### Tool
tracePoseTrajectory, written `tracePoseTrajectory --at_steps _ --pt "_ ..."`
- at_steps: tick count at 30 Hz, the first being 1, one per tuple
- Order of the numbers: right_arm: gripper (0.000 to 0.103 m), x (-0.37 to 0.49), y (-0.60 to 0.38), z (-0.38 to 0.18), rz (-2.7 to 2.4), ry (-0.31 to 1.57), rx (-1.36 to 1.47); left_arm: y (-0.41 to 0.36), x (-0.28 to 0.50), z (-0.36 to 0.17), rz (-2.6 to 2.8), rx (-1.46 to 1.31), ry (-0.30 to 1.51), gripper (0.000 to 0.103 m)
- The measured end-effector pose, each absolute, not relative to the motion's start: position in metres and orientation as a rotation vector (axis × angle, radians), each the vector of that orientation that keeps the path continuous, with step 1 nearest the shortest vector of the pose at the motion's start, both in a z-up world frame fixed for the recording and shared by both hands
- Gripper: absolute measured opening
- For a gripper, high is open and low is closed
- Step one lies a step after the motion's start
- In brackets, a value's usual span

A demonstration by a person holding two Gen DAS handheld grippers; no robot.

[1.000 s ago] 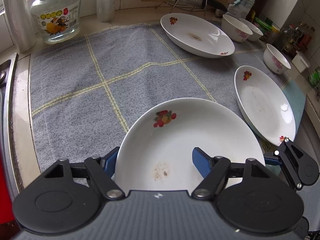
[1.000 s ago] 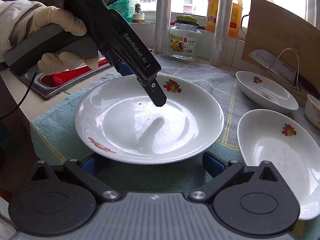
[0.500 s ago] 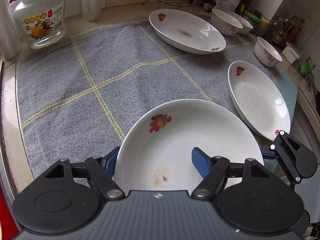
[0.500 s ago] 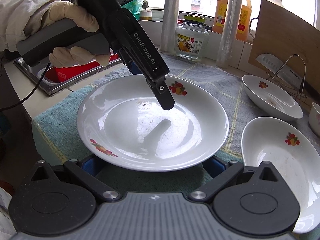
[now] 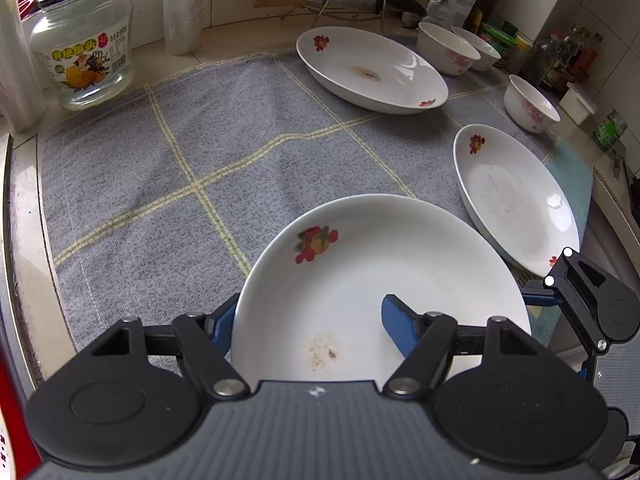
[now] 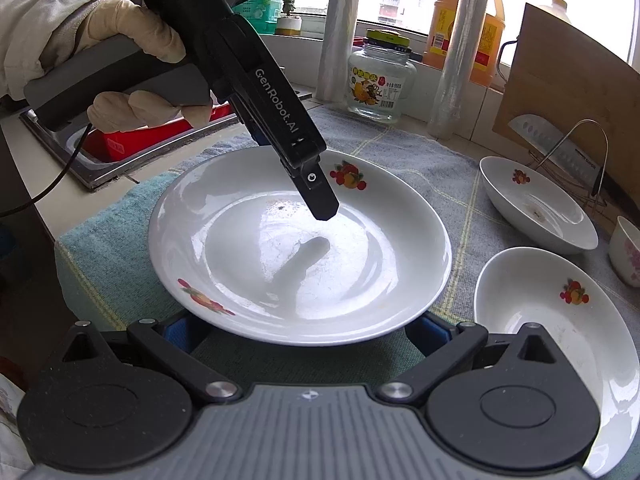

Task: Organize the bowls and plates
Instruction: 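Lift the held plate with the left tool and carry it toward the sink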

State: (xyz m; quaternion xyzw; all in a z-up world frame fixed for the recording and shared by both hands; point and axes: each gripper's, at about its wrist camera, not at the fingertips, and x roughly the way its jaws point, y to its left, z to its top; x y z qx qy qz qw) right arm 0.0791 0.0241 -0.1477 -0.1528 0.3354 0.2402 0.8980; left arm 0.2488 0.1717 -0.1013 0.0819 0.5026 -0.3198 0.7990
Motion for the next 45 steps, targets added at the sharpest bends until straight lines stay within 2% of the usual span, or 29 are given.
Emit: tracePoseTrajectory --at_steps 20,45 --pt "0.103 0.13 0.047 -0.137 0.514 0.66 -0.355 0.201 0.286 -0.083 -0.643 0.181 0.98 0.072" --pt "0.103 0.218 0.084 -0.158 0.483 0.743 -0.299 0.231 0.361 -0.099 -0.601 0.163 0.941 0.072"
